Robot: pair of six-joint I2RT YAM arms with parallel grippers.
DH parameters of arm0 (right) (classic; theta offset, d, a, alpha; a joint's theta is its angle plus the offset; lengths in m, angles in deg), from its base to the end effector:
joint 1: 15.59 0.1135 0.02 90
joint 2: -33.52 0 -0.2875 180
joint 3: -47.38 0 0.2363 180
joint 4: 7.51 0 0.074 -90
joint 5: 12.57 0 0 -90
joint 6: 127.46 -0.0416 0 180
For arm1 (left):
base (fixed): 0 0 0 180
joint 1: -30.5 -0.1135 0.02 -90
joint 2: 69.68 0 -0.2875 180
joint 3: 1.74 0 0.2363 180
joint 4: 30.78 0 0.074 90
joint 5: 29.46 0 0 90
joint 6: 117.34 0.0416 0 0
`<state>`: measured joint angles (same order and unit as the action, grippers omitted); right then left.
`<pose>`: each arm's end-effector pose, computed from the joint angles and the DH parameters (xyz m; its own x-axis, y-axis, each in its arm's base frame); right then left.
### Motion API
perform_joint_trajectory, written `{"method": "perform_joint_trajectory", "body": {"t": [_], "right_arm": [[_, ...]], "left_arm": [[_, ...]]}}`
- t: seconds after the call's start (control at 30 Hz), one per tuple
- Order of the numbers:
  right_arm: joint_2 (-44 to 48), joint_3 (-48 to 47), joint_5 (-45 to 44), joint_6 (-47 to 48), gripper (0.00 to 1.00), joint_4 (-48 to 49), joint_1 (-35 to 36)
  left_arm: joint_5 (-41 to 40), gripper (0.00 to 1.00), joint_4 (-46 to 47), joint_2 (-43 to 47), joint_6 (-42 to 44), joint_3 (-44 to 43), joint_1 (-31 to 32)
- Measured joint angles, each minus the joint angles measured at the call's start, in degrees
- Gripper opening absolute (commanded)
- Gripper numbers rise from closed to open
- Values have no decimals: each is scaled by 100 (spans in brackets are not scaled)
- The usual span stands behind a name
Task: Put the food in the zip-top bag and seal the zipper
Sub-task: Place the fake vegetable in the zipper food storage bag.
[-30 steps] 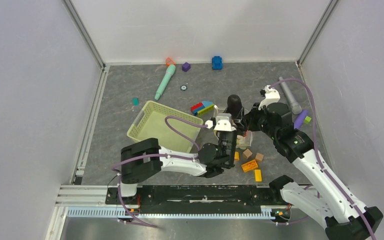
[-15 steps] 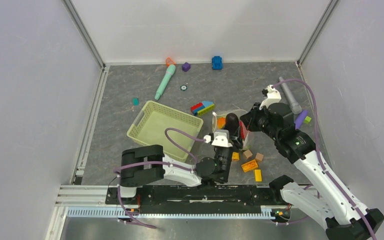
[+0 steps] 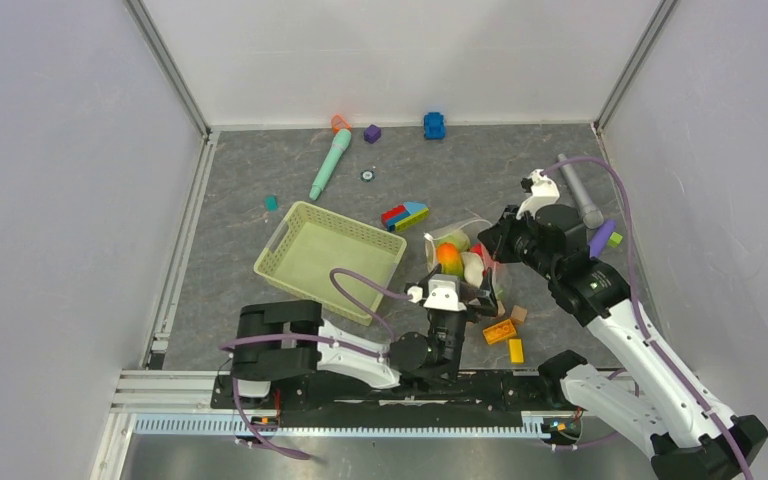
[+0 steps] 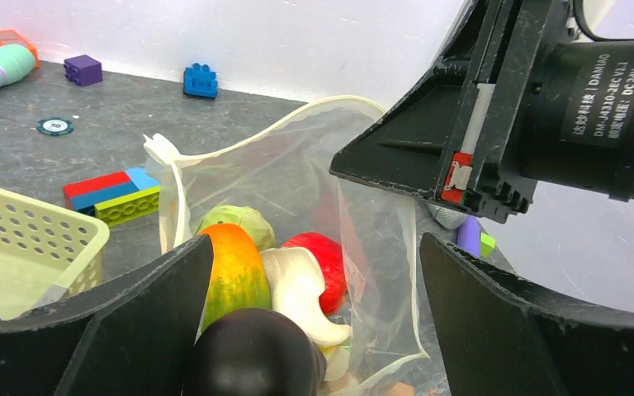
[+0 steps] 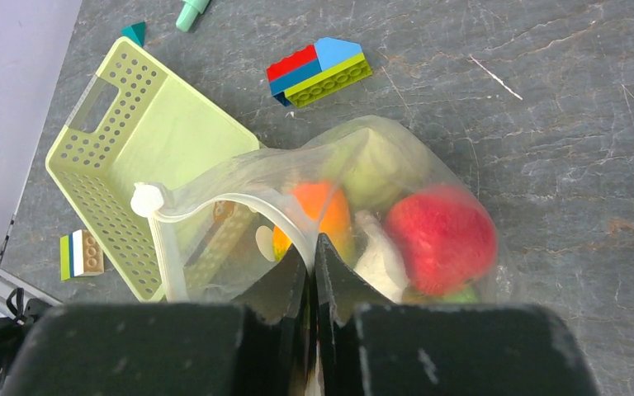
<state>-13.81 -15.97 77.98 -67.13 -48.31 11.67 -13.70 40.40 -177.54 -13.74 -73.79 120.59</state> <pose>0.1396 0.0724 0.3417 -0.5543 0.2712 -0.7869 -0.2203 0.8639 0.4529 0.0395 -0.3694 0.2983 0.0633 -0.3782 -0.9236 0.2654 0.8985 -0.3497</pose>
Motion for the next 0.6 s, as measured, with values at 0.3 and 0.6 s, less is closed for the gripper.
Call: {"method": "perform_joint_trajectory", "body": {"t": [0.3, 0.6], "right_arm": [[-227, 0, 81, 125, 10, 103, 0], [-330, 48, 94, 267, 10, 286, 0]], "left_arm": [[-83, 100, -330, 640, 321, 96, 195], [828, 100, -3755, 2306, -1366, 223, 181]]}}
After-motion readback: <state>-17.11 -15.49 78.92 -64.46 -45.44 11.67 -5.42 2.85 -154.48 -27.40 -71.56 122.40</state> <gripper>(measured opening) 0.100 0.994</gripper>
